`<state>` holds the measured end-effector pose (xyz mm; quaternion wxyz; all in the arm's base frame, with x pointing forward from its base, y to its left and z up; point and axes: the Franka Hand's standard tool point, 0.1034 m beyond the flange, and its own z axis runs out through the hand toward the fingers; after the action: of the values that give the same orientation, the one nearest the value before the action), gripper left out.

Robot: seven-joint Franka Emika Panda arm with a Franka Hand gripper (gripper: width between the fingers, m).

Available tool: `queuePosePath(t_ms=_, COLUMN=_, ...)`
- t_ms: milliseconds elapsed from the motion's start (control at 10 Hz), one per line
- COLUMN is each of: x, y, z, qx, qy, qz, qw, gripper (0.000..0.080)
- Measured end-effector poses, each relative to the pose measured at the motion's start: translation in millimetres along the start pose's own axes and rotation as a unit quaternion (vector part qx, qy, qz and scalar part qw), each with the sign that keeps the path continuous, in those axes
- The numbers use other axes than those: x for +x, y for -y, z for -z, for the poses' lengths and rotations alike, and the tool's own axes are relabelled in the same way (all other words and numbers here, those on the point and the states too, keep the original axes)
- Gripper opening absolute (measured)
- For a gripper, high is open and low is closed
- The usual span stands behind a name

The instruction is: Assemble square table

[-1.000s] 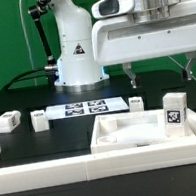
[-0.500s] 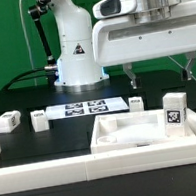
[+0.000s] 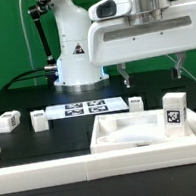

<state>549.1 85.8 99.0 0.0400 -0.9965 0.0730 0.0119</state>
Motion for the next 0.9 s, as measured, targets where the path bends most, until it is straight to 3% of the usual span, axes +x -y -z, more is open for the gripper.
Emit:
queuePosePath(t_ms=300, x=-0.8, y=0.2, z=-1.4, qx=0.000, qy=-0.003, qz=0.001, qw=1.000, gripper=0.0649)
queuePosePath(t_ms=600, x=-35.0, y=-11.8, z=-15.7, qx=-0.005, qy=-0.008, qz=0.001, qw=1.000, gripper=0.0649)
queuePosePath(t_ms=900, x=-47.6, y=-13.6, z=-18.5, qx=-0.007, qy=-0.002, qz=0.002, qw=1.000, gripper=0.0649)
